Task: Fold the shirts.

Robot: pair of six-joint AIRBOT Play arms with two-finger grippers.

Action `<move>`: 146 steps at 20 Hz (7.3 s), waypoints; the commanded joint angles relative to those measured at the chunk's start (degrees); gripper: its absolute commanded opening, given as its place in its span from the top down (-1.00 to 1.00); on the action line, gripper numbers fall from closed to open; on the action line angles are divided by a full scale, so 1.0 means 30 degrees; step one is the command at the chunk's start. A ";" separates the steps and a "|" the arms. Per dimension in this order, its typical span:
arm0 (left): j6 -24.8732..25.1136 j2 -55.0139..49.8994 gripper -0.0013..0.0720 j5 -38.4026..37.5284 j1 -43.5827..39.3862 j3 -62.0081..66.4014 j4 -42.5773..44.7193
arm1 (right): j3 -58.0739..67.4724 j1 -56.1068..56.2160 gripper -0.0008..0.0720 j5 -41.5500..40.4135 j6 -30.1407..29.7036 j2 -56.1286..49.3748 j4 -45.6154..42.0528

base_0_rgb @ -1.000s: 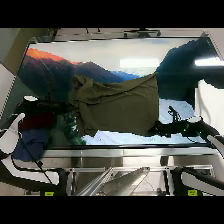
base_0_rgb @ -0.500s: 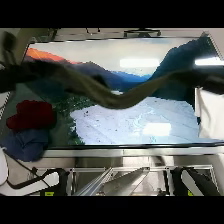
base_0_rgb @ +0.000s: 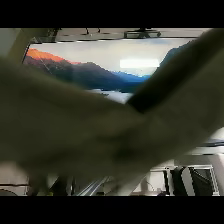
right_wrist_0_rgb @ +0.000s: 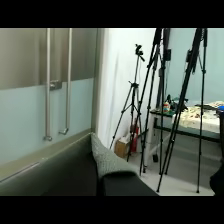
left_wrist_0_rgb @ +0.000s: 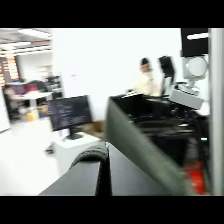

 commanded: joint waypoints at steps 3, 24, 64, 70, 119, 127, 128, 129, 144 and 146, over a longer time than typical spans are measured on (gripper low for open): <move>-0.1013 0.1464 0.89 0.0831 0.2630 -0.3759 0.6237 | -0.1311 0.0306 0.93 0.2412 0.1727 -0.2244 -0.0182; -0.0867 -2.2979 0.90 0.6186 -1.0659 0.0160 1.9693 | -0.5974 0.8298 0.94 -0.3016 -0.4080 -2.4356 0.0335; -0.5129 -1.9759 0.18 0.2062 -0.9836 0.2484 2.9733 | -0.2871 0.6841 -0.01 0.3191 0.3810 -2.1668 -1.4018; -0.4845 -1.3231 0.18 0.1661 -0.7271 -0.8386 2.9718 | -0.9413 0.5603 0.00 0.5340 0.4605 -1.7063 -1.5992; -0.5537 -0.3963 0.88 0.5523 -0.8692 -2.1012 3.1445 | -2.0764 0.4160 0.93 0.1617 -0.0029 -1.3981 -1.0477; -0.3927 -0.5442 0.88 0.5005 -0.9814 -1.5300 2.7532 | -1.5635 0.6040 0.93 0.1515 -0.1319 -1.4331 -0.3286; -0.3934 -0.6506 0.88 0.5107 -1.0076 -1.3763 2.7540 | -1.4141 0.6324 0.93 0.1239 -0.1311 -1.4943 -0.2805; -0.3985 -0.7570 0.88 0.5224 -1.0309 -1.2371 2.7554 | -1.2750 0.6608 0.93 0.0969 -0.1304 -1.5657 -0.2652; -0.3242 -2.2272 0.88 0.6360 -1.1781 0.1814 2.7576 | -0.6156 0.7927 0.93 -0.2208 -0.1894 -2.4757 -0.2659; -0.3300 -2.3445 0.88 0.5697 -1.1912 0.3126 2.7576 | -0.6091 0.7927 0.93 -0.2273 -0.2259 -2.4757 -0.2667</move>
